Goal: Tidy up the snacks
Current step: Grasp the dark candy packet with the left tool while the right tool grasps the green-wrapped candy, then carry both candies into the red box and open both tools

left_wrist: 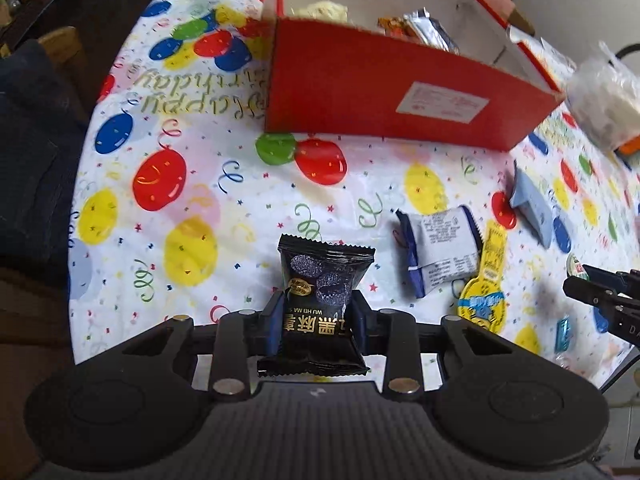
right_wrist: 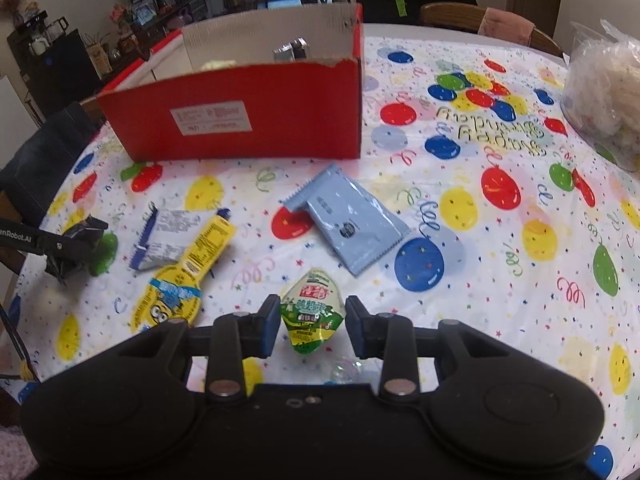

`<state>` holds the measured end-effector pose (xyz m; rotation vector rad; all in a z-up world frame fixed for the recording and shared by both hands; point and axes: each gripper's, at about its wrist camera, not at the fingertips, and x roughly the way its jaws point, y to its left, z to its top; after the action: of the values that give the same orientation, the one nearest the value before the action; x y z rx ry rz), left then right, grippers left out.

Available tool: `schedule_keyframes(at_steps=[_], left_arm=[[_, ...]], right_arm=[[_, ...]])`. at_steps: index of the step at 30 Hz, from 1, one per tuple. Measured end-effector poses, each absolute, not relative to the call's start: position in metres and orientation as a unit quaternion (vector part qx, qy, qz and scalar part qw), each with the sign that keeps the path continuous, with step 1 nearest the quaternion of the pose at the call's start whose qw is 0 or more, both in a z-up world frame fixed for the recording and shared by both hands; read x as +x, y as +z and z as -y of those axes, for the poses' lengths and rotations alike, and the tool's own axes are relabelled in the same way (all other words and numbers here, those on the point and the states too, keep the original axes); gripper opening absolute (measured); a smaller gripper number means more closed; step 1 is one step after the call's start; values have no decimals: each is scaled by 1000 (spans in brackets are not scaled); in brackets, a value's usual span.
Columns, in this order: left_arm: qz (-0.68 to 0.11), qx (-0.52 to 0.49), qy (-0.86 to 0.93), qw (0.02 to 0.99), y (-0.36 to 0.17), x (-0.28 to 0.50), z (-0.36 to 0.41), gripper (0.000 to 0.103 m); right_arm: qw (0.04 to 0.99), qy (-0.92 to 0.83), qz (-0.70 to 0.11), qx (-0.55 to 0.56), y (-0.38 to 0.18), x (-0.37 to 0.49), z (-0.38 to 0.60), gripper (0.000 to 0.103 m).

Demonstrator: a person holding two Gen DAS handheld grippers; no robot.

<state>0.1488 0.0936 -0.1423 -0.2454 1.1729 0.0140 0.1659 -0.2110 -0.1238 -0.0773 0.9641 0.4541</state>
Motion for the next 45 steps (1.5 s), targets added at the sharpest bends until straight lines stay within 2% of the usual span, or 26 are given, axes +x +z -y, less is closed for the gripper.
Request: schedule_keyframes(at_steps=[13, 24, 35, 45], left_arm=[[-505, -124, 12, 854, -87, 149, -86, 33], [-471, -115, 2, 875, -44, 179, -76, 33], [-444, -90, 13, 891, -17, 233, -70, 33], [-464, -84, 54, 880, -23, 297, -78, 33]], right_arm=[[880, 249, -404, -6, -66, 175, 203, 33], [894, 262, -365, -12, -30, 211, 187, 33], [897, 275, -345, -23, -15, 267, 164, 33], [882, 282, -378, -19, -25, 328, 135, 33]])
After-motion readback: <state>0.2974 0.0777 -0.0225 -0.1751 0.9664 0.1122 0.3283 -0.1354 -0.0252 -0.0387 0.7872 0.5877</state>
